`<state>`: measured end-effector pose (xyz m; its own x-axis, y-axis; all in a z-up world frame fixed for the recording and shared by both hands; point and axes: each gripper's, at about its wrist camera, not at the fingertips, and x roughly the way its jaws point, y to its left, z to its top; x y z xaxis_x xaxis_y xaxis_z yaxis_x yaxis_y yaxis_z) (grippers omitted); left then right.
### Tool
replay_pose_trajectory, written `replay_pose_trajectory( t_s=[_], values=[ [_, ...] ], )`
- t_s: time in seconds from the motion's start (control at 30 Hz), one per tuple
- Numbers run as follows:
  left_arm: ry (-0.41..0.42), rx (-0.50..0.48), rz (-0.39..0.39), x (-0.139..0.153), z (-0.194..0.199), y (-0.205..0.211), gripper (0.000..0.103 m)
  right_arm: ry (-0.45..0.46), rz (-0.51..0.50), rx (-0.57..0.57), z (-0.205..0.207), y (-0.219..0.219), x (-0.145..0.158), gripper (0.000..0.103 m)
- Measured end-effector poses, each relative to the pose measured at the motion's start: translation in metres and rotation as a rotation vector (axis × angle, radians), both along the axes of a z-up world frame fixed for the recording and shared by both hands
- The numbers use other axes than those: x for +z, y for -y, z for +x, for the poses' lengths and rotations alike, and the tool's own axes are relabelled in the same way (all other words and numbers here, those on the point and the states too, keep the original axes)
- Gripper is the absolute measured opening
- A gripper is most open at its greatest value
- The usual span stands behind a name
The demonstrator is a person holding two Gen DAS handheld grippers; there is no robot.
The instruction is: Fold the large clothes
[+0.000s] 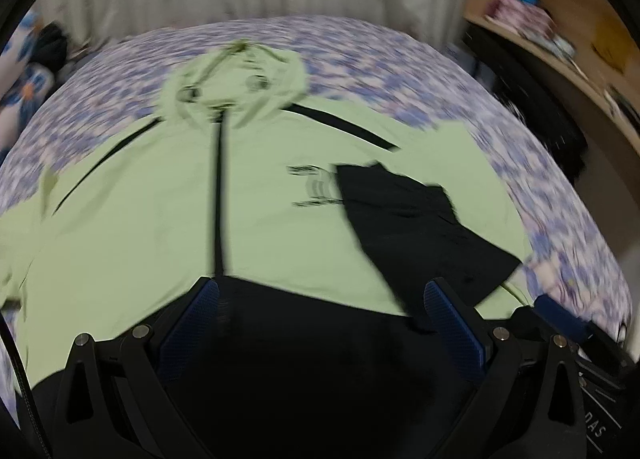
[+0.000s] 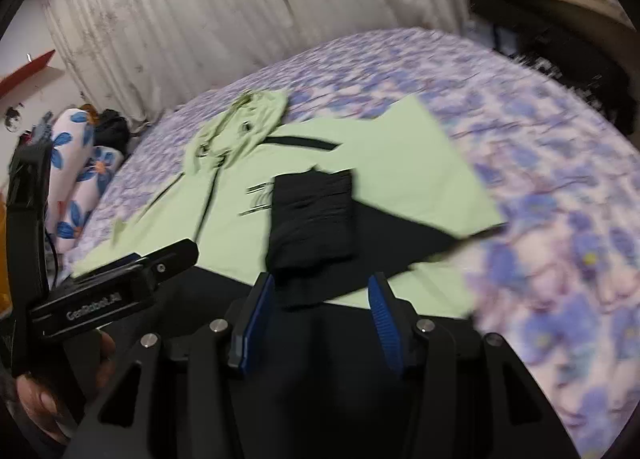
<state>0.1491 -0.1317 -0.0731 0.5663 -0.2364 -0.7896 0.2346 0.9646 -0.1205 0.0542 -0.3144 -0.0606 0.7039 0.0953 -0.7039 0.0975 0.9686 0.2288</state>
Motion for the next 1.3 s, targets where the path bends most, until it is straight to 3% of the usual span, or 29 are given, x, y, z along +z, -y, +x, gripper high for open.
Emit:
replay_pose_trajectory(
  t_s=[0.17, 0.3, 0.4, 0.43, 0.47, 0.5, 0.53, 0.57, 0.67, 0.8, 0.87, 0.93, 1.07, 1.2, 1.3],
  values=[
    [-0.041, -0.124, 0.068, -0.018, 0.004, 0.054, 0.102, -0.106, 0.010, -0.032, -0.004, 0.026, -0.010, 0.049],
    [-0.032, -0.147, 0.167, -0.033, 0.012, 0.085, 0.102, -0.131, 0.091, -0.044, -0.013, 0.042, -0.020, 0.049],
    [-0.034, -0.147, 0.194, -0.038, 0.023, 0.098, 0.100, -0.135, 0.103, -0.052, -0.017, 0.046, -0.025, 0.049],
    [-0.041, -0.154, 0.188, -0.038, 0.025, 0.100, 0.088, -0.133, 0.105, -0.055, -0.018, 0.047, -0.026, 0.049],
    [-0.050, -0.171, 0.167, -0.038, 0.028, 0.101, 0.056, -0.132, 0.107, -0.053, -0.018, 0.047, -0.025, 0.049],
    [-0.076, -0.192, 0.142, -0.039, 0.032, 0.102, 0.037, -0.130, 0.109, -0.053, -0.018, 0.047, -0.024, 0.049],
    [-0.098, -0.189, 0.139, -0.040, 0.036, 0.101, 0.021, -0.127, 0.108, -0.051, -0.018, 0.047, -0.024, 0.049],
    [-0.090, -0.164, 0.127, -0.034, 0.039, 0.094, 0.013, -0.125, 0.105, -0.049, -0.018, 0.046, -0.023, 0.049],
    [-0.004, -0.127, 0.053, -0.006, 0.041, 0.067, 0.012, -0.114, 0.094, -0.040, -0.018, 0.044, -0.020, 0.049],
    [0.109, -0.026, 0.029, 0.030, 0.044, 0.014, 0.012, -0.103, 0.068, -0.018, -0.016, 0.034, -0.017, 0.049],
    [0.125, 0.045, 0.016, 0.037, 0.049, -0.017, 0.013, -0.103, 0.071, -0.005, -0.016, 0.029, -0.017, 0.049],
    [0.108, 0.127, -0.004, 0.033, 0.058, -0.053, 0.019, -0.107, 0.077, 0.007, -0.015, 0.023, -0.018, 0.049],
    [0.020, 0.278, -0.049, 0.005, 0.066, -0.121, 0.059, -0.119, 0.085, 0.031, -0.012, 0.013, -0.020, 0.049],
    [-0.070, 0.354, -0.112, -0.019, 0.068, -0.167, 0.061, -0.123, 0.067, 0.056, -0.007, 0.002, -0.019, 0.049],
    [-0.093, 0.352, -0.150, -0.027, 0.069, -0.182, 0.062, -0.121, 0.060, 0.070, -0.003, -0.004, -0.016, 0.049]
  ],
)
